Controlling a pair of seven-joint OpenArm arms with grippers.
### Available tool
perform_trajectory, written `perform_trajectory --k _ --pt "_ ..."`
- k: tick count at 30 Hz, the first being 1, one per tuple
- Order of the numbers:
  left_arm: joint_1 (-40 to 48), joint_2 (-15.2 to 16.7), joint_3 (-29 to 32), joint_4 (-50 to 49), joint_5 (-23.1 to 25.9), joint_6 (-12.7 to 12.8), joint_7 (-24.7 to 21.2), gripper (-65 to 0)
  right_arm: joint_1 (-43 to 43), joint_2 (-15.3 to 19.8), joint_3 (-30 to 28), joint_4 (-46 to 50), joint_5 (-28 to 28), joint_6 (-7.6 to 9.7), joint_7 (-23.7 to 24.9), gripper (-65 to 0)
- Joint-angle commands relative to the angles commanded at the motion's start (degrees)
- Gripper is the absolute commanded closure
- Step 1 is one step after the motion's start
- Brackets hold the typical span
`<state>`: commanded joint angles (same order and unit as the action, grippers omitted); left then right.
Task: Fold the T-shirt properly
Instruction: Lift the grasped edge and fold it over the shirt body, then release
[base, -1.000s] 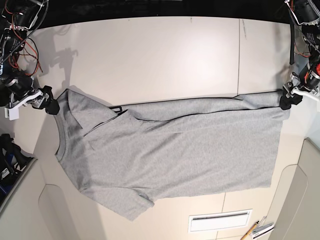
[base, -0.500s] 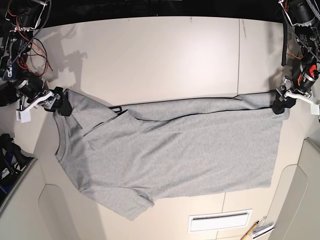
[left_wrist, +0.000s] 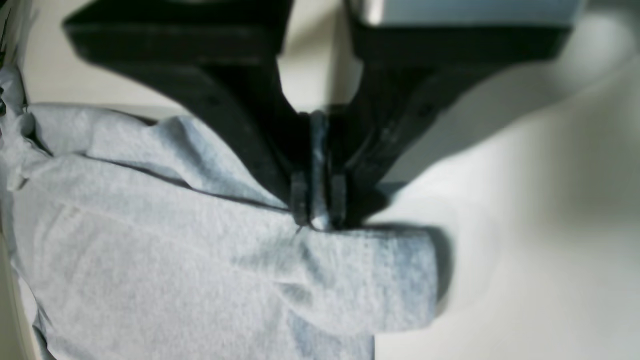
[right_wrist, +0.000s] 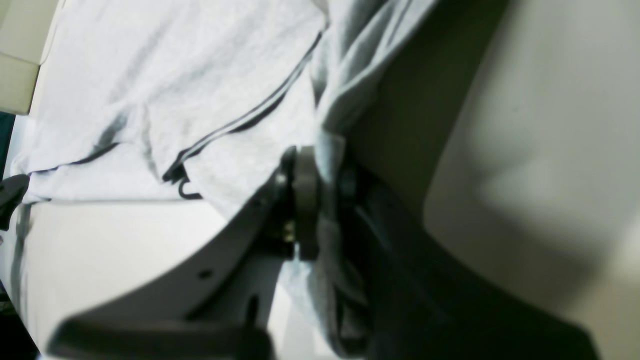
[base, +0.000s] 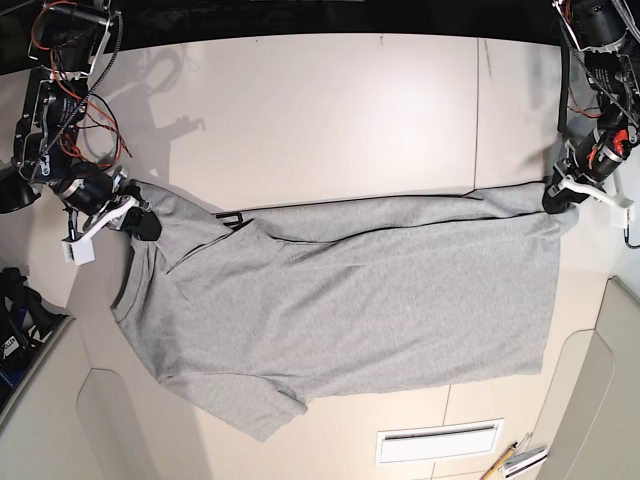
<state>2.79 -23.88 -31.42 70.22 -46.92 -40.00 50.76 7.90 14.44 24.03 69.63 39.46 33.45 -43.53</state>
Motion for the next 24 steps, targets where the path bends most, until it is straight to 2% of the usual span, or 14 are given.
perform_trajectory --k 2,4,8,13,19,24 --pt "-0.1 -0.4 0.0 1.5 -0.3 0.0 0.2 0.0 0.0 0.0 0.3 0.4 0.0 -0.02 -1.4 0.0" --pt "0.0 -1.1 0.0 4.0 -0.7 0.0 2.6 0.0 0.0 0.0 1.5 1.3 0.7 0.0 -4.8 0.0" --pt "2.5 -2.8 0.0 10.9 -1.8 0.0 6.2 0.0 -1.6 0.1 5.4 3.9 5.1 0.87 -9.3 0.0" --pt "7.5 -3.6 0.0 16.7 -2.0 0.0 6.5 0.0 -8.1 0.8 6.1 9.2 8.5 1.09 -10.1 0.0" --pt "14.8 -3.8 -0.1 23.0 -2.0 0.0 6.9 0.0 -15.4 3.6 6.6 14.7 12.3 1.09 -13.2 0.0" --pt "18.7 -3.8 -0.1 26.4 -2.0 0.0 9.2 0.0 -20.2 6.3 6.8 17.3 15.0 1.36 -15.1 0.0"
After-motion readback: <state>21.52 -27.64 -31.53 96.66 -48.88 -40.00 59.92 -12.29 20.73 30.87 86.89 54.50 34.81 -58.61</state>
